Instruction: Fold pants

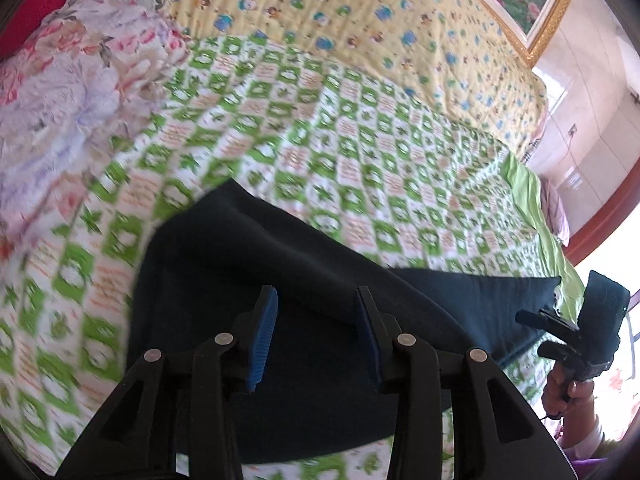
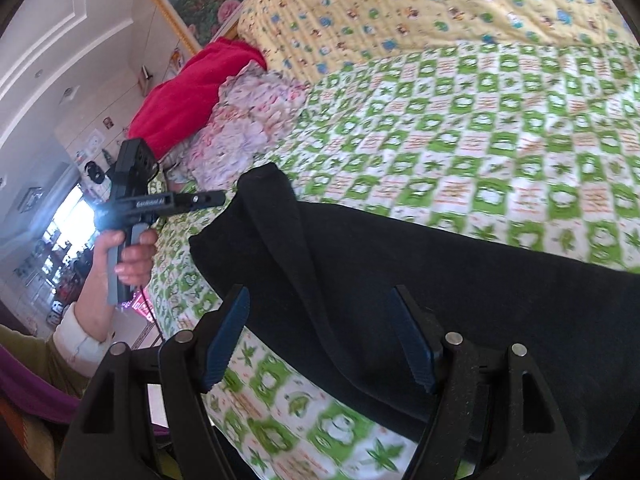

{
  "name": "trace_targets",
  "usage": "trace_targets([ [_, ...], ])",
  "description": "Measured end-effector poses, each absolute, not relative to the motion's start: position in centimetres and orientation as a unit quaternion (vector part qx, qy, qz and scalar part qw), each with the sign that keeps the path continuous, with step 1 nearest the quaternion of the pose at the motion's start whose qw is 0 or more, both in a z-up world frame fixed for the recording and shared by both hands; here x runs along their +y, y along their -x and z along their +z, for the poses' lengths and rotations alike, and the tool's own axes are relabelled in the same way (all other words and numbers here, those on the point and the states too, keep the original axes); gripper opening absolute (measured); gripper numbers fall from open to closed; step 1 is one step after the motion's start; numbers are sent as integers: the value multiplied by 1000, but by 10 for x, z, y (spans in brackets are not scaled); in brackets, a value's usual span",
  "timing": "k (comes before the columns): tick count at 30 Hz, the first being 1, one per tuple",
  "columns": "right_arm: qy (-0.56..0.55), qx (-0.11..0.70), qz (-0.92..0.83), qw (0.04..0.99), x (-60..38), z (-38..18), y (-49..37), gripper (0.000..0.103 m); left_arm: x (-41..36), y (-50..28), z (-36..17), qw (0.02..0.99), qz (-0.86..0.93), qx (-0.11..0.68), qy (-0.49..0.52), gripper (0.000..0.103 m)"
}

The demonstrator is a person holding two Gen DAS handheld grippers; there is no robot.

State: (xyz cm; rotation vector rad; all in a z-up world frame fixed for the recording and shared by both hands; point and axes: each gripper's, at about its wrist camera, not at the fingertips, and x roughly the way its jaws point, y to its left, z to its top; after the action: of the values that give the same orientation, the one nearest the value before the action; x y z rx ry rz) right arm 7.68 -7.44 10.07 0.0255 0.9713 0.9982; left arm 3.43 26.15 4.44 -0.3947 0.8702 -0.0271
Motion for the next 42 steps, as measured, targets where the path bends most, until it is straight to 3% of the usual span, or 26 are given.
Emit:
trace_targets([
  [13, 5, 482, 488, 728, -18, 80, -90, 73, 336, -108, 32, 865, -12, 463, 194, 63],
  [23, 16, 508, 490, 708, 5, 64, -107, 73, 358, -157, -7, 823, -51, 528, 204, 62],
  [25, 16, 513, 492, 703, 9, 61, -110, 71, 353, -156, -9, 824, -60, 528, 198, 58],
  [28, 18, 520, 497, 695, 16, 54, -110, 60, 346, -151, -4, 832, -69, 517, 189, 39],
  [30, 20, 524, 502, 688, 21, 50, -108, 42, 341, -146, 1, 837, -74, 509, 185, 21],
  [32, 30, 527, 502, 685, 24, 47, -105, 9, 333, -141, 9, 848, -68, 498, 171, 16],
  [35, 32, 513, 502, 696, 22, 52, -100, 7, 321, -125, 27, 864, -71, 475, 152, 8],
  [42, 49, 463, 523, 714, 15, 80, -75, 7, 311, -75, 58, 894, -61, 420, 142, 7],
])
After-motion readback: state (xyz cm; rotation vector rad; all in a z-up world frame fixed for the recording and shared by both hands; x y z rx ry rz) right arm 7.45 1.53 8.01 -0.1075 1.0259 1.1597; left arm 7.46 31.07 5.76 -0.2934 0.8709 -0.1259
